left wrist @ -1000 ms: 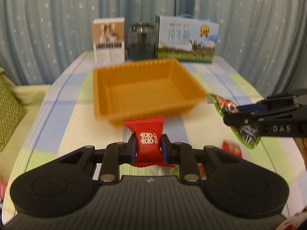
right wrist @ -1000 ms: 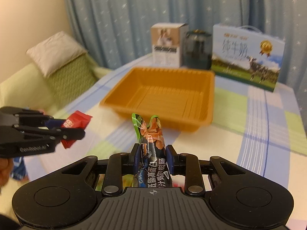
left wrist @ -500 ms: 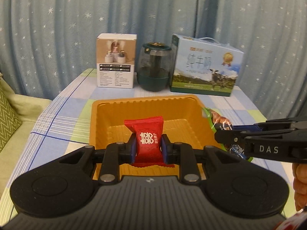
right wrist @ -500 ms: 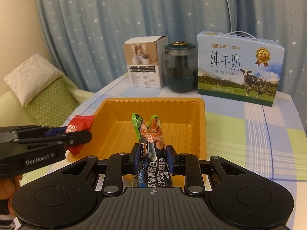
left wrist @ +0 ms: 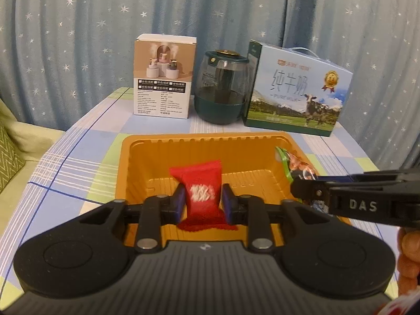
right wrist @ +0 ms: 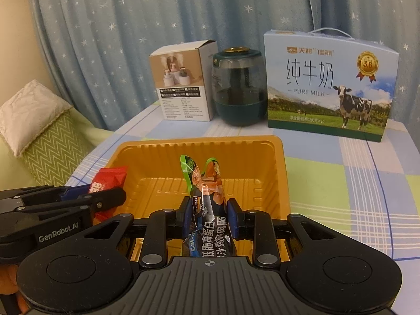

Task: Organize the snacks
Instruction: 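Carry both snacks over the orange tray and open both tools to drop them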

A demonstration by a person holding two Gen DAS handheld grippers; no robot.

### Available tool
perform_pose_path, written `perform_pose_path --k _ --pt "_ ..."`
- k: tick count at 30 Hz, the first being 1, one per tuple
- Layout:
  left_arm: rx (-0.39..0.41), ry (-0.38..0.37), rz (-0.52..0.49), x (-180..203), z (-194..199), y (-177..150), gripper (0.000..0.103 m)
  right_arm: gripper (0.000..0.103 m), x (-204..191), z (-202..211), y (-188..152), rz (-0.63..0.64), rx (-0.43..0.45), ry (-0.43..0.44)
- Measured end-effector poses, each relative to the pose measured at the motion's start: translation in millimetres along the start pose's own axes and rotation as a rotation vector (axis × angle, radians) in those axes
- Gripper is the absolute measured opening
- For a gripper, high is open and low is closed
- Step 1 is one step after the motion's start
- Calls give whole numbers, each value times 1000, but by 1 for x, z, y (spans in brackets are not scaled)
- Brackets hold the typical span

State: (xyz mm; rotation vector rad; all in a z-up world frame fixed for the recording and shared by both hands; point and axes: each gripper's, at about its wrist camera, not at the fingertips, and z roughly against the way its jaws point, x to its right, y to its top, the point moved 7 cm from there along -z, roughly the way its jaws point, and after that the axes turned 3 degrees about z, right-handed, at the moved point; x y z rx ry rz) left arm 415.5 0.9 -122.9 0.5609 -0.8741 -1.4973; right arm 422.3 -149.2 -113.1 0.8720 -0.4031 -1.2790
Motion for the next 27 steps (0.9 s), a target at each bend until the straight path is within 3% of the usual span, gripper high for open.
perform_pose_path --k 15,19,21,24,27 --pt "25 25 68 -17 21 6 41 29 2 0 2 -42 11 14" --pt "25 32 58 -17 23 6 42 29 1 -2 4 -85 40 73" --pt "21 38 62 -17 23 3 42 41 3 2 5 -95 62 61" --pt "15 37 64 -17 25 0 43 49 9 10 6 -107 88 36" --pt "13 38 54 -14 28 -2 44 51 14 20 5 -113 102 23"
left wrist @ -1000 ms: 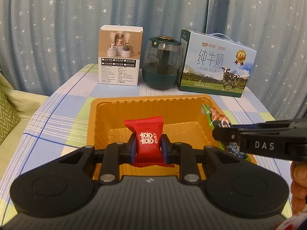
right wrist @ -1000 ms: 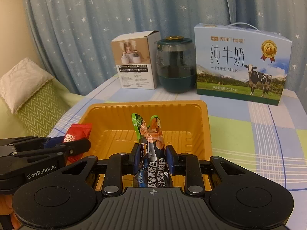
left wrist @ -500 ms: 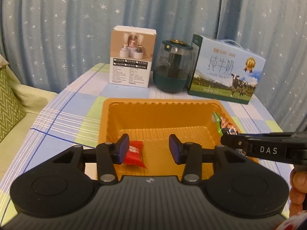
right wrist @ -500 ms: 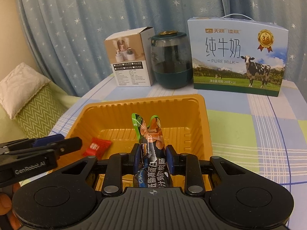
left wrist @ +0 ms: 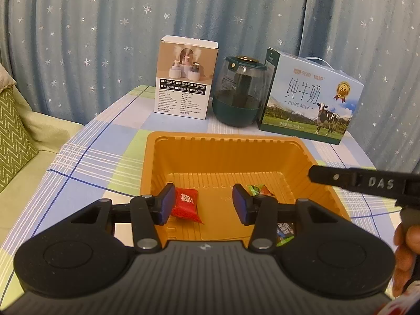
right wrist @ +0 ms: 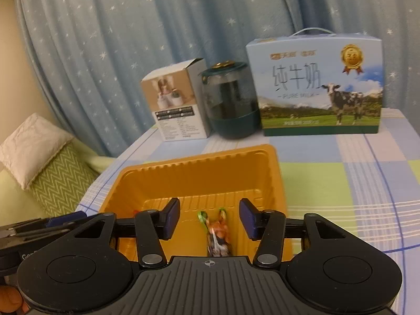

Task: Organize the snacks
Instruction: 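Carry both snacks over the orange tray and open both tools to drop them, then move the right tool back to the pile and grasp a red candy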

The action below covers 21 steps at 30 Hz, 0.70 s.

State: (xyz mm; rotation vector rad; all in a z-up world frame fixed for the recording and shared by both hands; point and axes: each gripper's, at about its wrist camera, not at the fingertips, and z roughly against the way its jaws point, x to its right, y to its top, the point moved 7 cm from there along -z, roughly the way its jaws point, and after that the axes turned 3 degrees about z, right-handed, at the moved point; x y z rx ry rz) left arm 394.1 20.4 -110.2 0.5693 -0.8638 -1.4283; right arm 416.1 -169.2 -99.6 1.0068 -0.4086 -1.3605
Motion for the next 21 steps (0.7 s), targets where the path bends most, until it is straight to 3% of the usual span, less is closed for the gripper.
perform_pose_path --k 5,21 --pt "8 -15 -8 8 13 -7 49 54 5 20 -6 2 3 -24" --pt "1 -49 -71 30 89 -61 50 59 19 118 -65 -53 -22 -88"
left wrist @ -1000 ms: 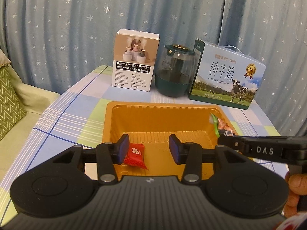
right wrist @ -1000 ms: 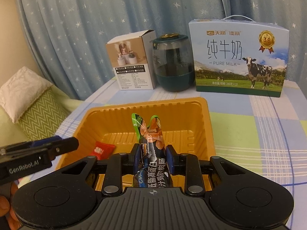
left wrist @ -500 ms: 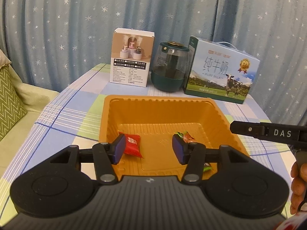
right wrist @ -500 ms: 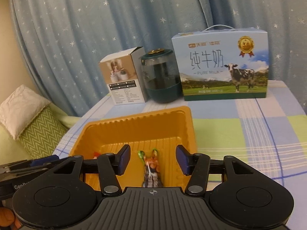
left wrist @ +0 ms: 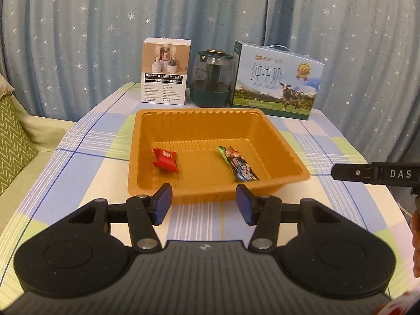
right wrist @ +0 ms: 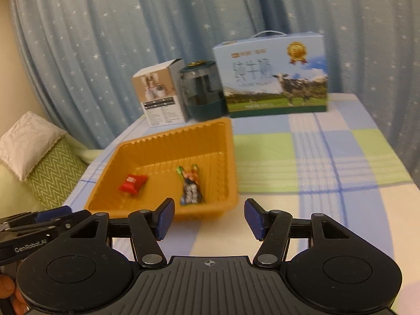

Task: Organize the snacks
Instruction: 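Move the right tool back to the pile and grasp a red candy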

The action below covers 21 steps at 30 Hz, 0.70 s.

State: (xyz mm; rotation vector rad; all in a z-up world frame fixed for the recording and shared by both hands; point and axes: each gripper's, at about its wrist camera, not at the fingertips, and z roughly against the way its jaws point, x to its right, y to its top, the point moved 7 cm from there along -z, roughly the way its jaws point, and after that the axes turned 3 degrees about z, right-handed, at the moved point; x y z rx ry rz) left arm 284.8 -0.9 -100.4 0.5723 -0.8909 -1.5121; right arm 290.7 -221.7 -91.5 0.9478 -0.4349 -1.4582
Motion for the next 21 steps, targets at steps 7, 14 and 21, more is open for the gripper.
perform_pose_path --k 7,14,21 --pt "9 -18 -15 11 31 -21 53 60 4 40 -18 -108 -8 -54" --pt "-46 -46 -28 19 37 -55 53 62 11 46 -48 -220 -41 -114" --pt "-84 -41 -57 13 30 -74 54 62 35 15 -79 -367 -103 -117"
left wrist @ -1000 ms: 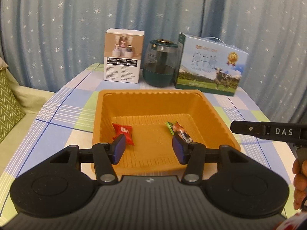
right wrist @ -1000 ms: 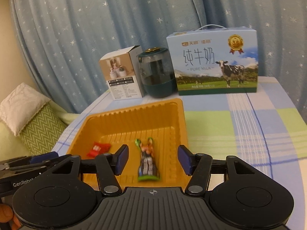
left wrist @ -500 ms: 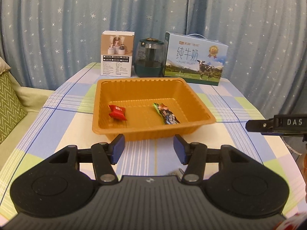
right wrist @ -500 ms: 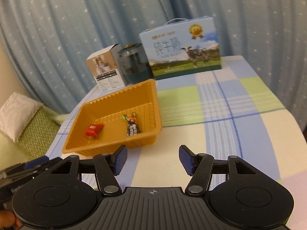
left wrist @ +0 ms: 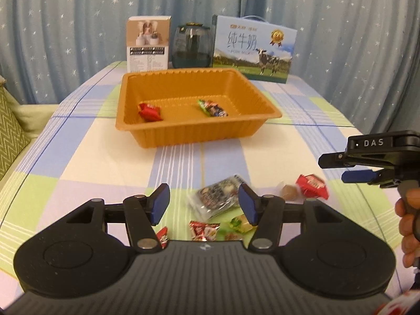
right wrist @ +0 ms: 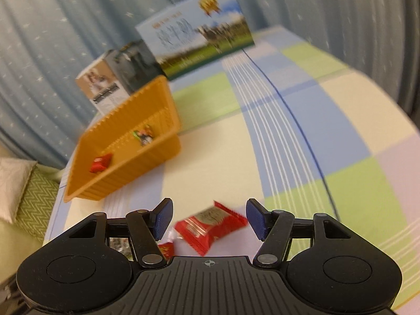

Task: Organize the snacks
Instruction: 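Move the right tool back to the pile and grasp a red candy, then grasp a small red candy with the left tool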

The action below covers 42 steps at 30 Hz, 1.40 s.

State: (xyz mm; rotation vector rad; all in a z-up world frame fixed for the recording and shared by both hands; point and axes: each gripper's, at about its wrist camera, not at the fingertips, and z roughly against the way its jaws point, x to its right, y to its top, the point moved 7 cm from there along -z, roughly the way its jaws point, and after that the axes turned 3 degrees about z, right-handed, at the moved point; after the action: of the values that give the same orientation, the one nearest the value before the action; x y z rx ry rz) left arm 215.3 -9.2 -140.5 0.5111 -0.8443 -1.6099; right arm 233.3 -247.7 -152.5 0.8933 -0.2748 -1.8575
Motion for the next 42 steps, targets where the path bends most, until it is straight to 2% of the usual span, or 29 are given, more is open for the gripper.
perform_pose_path --k 3,8,13,16,20,26,28,29,31,33,39,42 --pt "-10 7 22 -8 -5 -2 54 62 4 -11 1 -39 -14 11" --pt "-20 5 21 -9 -10 -4 54 62 -2 -34 -4 16 -92 -4" --pt "-19 -3 17 -6 -11 -4 58 62 7 -20 -15 85 -98 -46" --pt "-21 -4 19 -6 -11 -5 58 62 10 -14 -20 146 -100 -61" --pt "-23 -7 22 -6 -11 -5 58 62 1 -9 -25 295 -74 -82" --pt "-23 -11 23 -6 -10 -6 58 61 -12 -12 -33 378 -77 -30" --pt "-26 -11 23 -7 -10 -6 58 57 -19 -15 -37 427 -85 -32" --pt "-28 -12 24 -8 -10 -6 58 49 -21 -16 -39 446 -91 -34" --pt "-33 -15 21 -9 -9 -7 58 45 -23 -20 -42 462 -101 -42" --pt "-43 -21 9 -9 -9 -9 58 34 -24 -22 -43 471 -102 -58" --pt "-83 -53 -66 -5 -7 -22 58 28 -27 -15 -39 479 -62 -66" --pt "-98 -14 -95 -12 -7 -30 58 28 -27 -12 -35 459 -41 -64"
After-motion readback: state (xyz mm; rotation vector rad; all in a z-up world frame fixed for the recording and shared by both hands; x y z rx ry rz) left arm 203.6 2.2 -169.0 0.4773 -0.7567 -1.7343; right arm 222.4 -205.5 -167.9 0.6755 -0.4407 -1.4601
